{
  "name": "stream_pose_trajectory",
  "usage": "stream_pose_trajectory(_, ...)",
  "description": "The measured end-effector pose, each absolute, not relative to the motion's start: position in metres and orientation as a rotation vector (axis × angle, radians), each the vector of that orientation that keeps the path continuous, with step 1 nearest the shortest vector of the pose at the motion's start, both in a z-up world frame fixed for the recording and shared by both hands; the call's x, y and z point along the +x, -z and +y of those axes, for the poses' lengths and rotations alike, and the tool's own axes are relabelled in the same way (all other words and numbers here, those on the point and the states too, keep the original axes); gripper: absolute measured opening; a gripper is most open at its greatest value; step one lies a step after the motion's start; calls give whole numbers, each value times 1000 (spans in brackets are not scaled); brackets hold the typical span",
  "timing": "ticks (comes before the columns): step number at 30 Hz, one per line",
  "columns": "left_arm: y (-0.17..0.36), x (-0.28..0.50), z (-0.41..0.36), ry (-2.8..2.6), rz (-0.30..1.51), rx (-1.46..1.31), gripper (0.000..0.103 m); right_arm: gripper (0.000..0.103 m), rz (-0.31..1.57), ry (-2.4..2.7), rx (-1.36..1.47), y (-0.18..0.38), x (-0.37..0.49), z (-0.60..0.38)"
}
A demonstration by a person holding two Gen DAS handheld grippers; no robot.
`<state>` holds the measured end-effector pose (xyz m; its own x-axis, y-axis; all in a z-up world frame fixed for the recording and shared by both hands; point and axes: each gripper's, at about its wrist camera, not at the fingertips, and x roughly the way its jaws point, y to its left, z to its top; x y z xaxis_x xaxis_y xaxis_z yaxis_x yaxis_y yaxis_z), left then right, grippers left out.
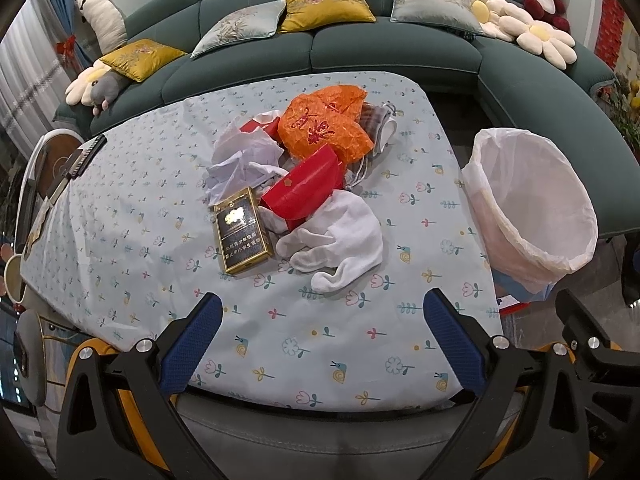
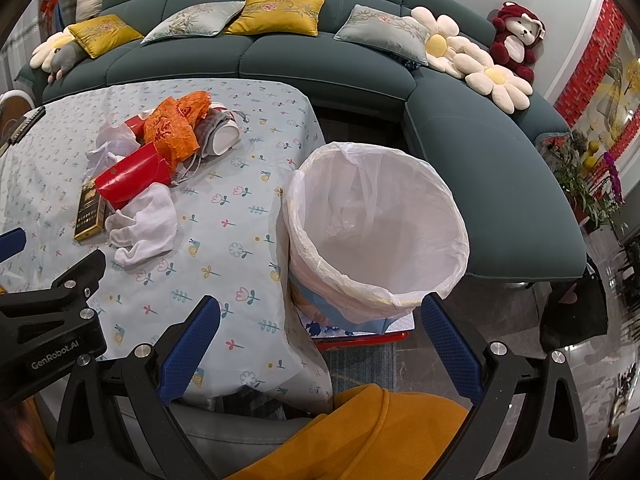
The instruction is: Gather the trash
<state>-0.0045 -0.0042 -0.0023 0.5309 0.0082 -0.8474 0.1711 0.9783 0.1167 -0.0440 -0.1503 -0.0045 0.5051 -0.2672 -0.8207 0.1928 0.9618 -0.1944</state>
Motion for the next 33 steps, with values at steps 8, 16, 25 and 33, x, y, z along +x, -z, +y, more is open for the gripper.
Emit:
stream_pose_trajectory(8,2,-5,-4,97,1008,195,96,96,1006,276,-81,4,-44,-150)
stream_pose_trajectory(16,3,-5,-2,90,1011,191,96,96,1007,278,-81,4,-45,-151)
stream_pose_trajectory(25,4,-5,-1,87,1011,192,96,96,1007,281,-79,4,-46,-152)
stream_pose_trajectory(33,6,-4,1,80,1017,186,96,96,1007,284,-79,4,-47,-153)
